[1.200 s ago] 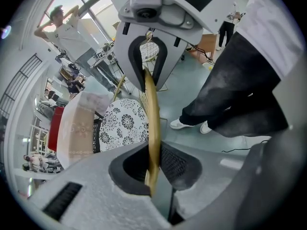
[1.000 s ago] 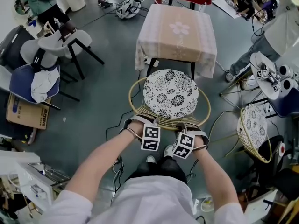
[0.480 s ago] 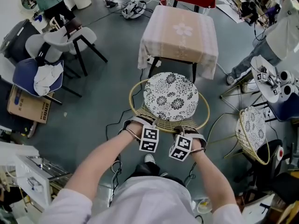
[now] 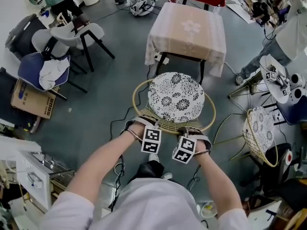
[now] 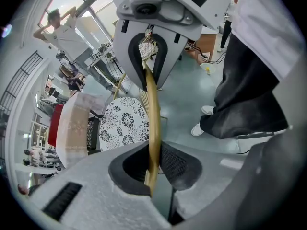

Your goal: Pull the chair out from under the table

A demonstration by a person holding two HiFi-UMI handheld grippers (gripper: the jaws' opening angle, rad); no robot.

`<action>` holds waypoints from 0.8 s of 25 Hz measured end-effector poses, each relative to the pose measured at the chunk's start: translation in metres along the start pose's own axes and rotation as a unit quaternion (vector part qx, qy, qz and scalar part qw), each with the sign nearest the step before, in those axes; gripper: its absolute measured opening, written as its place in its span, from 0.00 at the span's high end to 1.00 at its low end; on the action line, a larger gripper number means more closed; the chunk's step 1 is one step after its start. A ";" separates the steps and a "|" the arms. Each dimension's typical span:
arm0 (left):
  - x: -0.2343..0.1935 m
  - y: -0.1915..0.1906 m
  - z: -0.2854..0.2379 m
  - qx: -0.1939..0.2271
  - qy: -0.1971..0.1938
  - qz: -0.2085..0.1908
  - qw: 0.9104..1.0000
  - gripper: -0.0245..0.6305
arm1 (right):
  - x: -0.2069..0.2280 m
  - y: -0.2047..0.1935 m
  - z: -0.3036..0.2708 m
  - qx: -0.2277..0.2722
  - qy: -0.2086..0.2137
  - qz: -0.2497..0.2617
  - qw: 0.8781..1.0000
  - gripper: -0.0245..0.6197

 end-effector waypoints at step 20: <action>0.043 0.016 0.020 -0.010 -0.001 0.004 1.000 0.89 | -0.046 -0.001 0.015 0.012 0.003 0.014 1.000 0.90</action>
Point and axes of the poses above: the fingertips, and each gripper's own axes: z backward along the fingers, x to its right, y out of its top, the point moved 10 cm from there along z, backward along the fingers, and after that the axes turned 8 degrees about y, right-handed, at the moved point
